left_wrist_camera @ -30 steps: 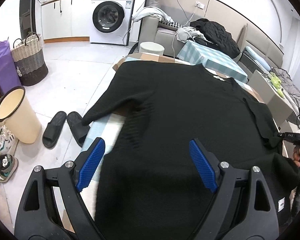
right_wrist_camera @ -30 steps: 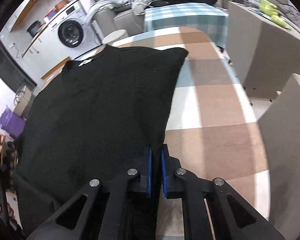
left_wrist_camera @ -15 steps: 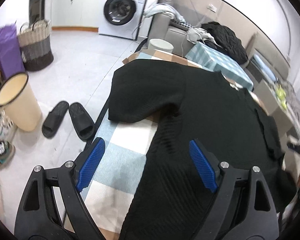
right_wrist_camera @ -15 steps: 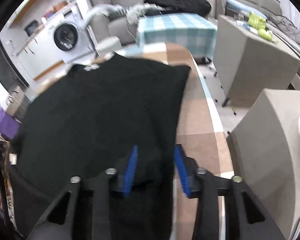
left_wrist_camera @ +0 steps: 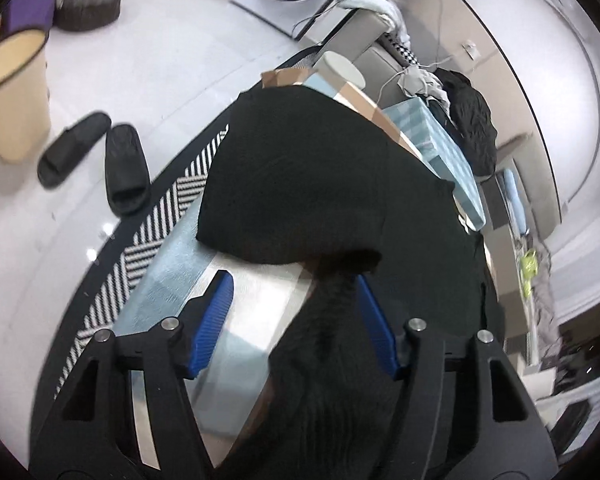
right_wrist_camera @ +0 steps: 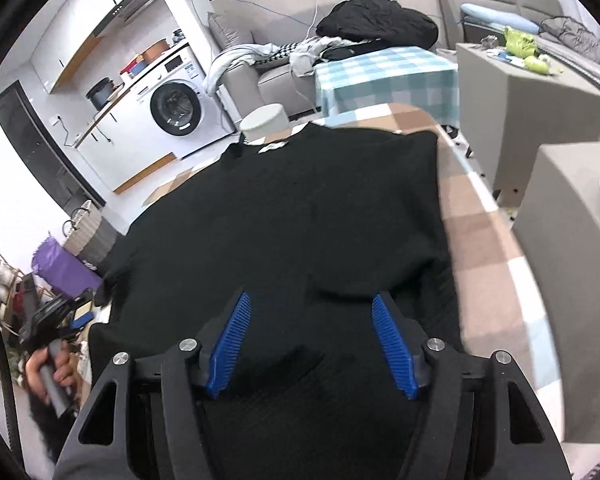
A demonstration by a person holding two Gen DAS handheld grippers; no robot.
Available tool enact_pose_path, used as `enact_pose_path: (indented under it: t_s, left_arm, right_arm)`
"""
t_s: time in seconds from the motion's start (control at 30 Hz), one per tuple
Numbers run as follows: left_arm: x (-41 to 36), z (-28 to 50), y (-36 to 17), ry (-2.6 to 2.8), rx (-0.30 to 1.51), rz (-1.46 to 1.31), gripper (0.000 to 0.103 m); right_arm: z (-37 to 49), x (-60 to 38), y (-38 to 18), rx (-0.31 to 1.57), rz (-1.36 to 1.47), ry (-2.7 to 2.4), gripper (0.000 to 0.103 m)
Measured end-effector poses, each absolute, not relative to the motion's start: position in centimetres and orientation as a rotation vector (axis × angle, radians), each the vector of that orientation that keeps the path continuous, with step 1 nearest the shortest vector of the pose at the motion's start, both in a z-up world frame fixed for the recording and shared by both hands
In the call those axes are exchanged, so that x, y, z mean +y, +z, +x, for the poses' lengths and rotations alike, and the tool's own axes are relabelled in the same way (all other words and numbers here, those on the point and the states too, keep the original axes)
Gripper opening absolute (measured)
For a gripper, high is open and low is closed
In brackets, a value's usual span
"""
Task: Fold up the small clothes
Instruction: 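Grasp the opposite side edge of the shirt with the left gripper, then fold the gripped side over toward the shirt's middle, open left gripper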
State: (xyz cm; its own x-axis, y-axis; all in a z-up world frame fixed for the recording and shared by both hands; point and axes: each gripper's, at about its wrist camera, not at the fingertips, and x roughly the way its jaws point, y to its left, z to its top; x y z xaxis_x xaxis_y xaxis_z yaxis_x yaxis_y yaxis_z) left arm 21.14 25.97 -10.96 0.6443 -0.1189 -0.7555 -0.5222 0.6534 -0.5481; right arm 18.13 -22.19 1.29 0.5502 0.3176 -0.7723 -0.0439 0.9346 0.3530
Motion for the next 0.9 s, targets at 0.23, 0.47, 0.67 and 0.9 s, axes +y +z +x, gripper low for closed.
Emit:
enact_pose_path:
  t_s: [0.23,0.47,0.67,0.9]
  left_arm:
    - [27.6,23.1,-12.5,0.333,0.810,-0.885,0.053]
    - [29.0,24.1,-13.0,0.369,0.779,-0.900,0.019]
    - [28.3,24.6,-10.8,0.421,0.710,-0.770,0.003]
    - [20.1,29.7,-1.4,0.278,0.594,-0.335,0.003]
  right_arm:
    - [18.2,-22.0,0.3,0.962,0.329,0.236,0.065]
    - [18.4,-21.6,-0.4,0.965,0.338,0.255,0.065]
    - [18.8,-22.0,-1.2,0.983,0.356,0.238,0.065]
    - [18.2,-22.7,-1.1,0.977,0.375,0.216,0.065]
